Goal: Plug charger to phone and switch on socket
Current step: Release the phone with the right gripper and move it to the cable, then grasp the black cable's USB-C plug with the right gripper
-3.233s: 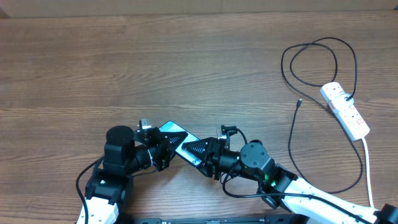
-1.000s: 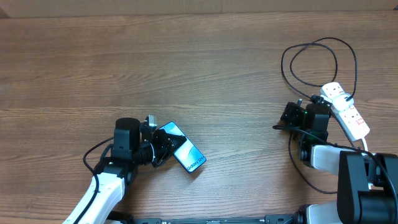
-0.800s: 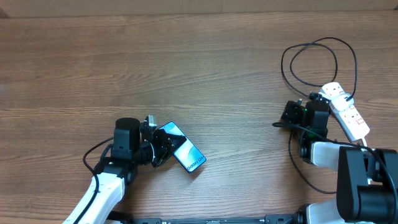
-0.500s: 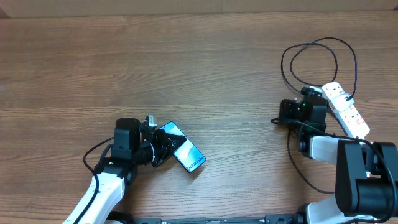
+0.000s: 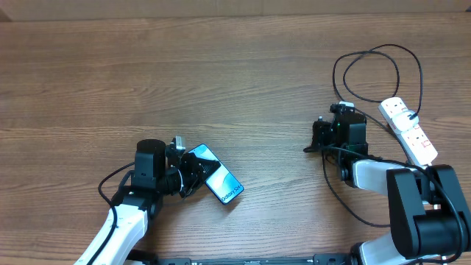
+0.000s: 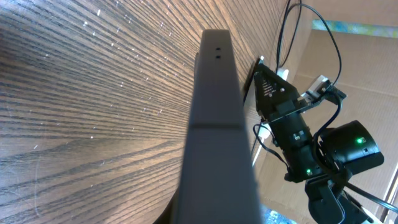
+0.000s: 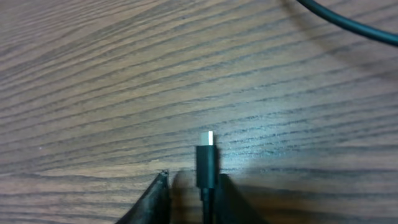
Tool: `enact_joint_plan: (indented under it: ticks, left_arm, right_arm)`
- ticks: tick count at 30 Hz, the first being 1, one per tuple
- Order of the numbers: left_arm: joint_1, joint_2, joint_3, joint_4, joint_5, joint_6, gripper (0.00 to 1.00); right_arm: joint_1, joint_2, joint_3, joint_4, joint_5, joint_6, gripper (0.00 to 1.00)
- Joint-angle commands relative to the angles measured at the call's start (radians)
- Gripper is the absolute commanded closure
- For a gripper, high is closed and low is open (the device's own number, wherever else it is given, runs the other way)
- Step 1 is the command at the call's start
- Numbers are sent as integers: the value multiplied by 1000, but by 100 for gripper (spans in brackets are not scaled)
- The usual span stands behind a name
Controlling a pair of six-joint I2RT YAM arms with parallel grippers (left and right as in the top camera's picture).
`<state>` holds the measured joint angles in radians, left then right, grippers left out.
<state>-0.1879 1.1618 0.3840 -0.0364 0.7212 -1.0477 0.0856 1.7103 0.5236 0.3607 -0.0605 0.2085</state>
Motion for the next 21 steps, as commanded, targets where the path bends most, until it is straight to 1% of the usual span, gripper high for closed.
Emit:
enact_joint_plan:
  ticks: [1, 5, 7, 10, 11, 14, 17, 21]
  left_arm:
    - [3, -1, 5, 7, 10, -14, 95]
    - [3, -1, 5, 7, 9, -14, 95]
    - [3, -1, 5, 7, 9, -15, 95]
    - [3, -1, 5, 7, 10, -15, 96]
    - [3, -1, 5, 7, 12, -15, 96]
    - [3, -1, 5, 8, 15, -15, 96]
    - [3, -1, 5, 13, 32, -14, 96]
    - [3, -1, 5, 18, 40, -6, 96]
  right_arm:
    - [7, 24, -14, -27, 7, -5, 82]
    - [7, 24, -13, -27, -3, -4, 89]
    - [7, 24, -11, -27, -29, -3, 92]
    - [7, 19, -11, -27, -81, 0, 93]
    - [7, 15, -11, -28, -100, 0, 96]
    - [7, -14, -11, -34, -164, 0, 96]
    - [7, -72, -11, -51, -224, 0, 96]
    - [6, -224, -11, -115, -353, 0, 96]
